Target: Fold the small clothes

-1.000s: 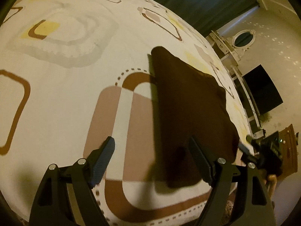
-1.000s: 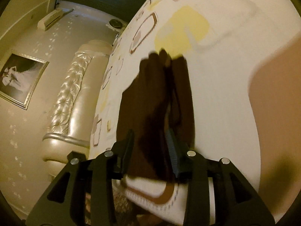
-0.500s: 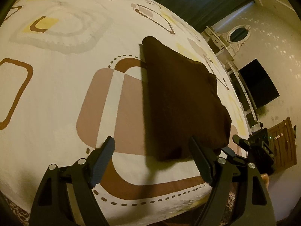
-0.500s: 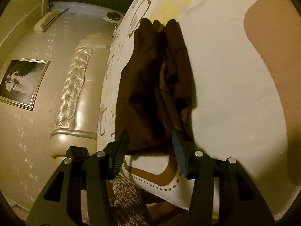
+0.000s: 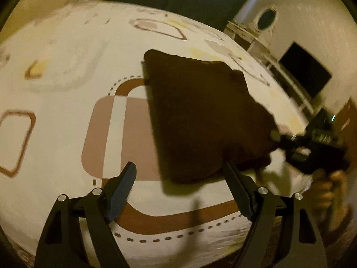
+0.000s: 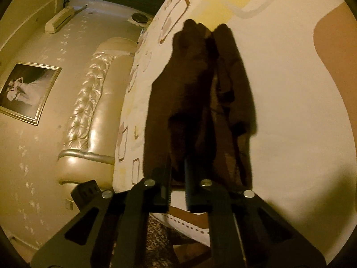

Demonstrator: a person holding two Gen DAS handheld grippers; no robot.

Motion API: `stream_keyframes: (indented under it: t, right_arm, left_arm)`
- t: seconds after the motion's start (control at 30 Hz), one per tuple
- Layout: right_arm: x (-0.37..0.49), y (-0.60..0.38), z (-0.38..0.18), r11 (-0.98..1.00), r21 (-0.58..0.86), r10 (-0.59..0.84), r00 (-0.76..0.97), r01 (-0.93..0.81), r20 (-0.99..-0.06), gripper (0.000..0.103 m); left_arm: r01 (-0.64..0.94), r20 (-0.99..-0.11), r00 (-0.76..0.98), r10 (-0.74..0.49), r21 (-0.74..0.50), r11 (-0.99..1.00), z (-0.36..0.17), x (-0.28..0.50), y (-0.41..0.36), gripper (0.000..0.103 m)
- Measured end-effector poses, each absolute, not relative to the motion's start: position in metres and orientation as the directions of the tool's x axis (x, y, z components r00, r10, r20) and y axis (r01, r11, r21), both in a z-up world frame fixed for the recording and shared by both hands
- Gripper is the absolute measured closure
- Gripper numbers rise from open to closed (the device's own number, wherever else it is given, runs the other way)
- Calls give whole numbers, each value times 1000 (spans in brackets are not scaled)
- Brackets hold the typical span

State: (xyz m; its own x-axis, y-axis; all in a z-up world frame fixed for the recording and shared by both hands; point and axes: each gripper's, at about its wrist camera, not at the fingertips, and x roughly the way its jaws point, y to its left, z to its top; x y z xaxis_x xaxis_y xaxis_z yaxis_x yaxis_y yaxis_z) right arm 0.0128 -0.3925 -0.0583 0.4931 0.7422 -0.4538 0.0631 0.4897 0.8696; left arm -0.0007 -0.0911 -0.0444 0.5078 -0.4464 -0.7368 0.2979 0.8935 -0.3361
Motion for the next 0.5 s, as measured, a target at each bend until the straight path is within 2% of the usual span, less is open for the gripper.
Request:
stream_keyframes:
  t: [0.13, 0.27, 0.37, 0.5]
  right_arm:
    - [13, -391, -53, 454, 889, 756, 503, 56, -418, 96]
    - [13, -393, -52, 408, 911, 767, 516, 65, -381, 96]
    - [14, -395, -49, 390, 918, 771, 522, 64, -364, 96]
    - [13, -397, -44, 372, 927, 777, 527, 57, -344, 96]
  left_arm:
    - [326, -755, 512, -409, -270, 906, -50, 2, -105, 23]
    - [345, -759, 491, -429, -283, 895, -55, 6, -118, 23]
    - [361, -763, 498, -411, -248, 899, -59, 7, -128, 23]
    - [316, -749, 550, -370, -223, 922, -58, 11, -122, 23]
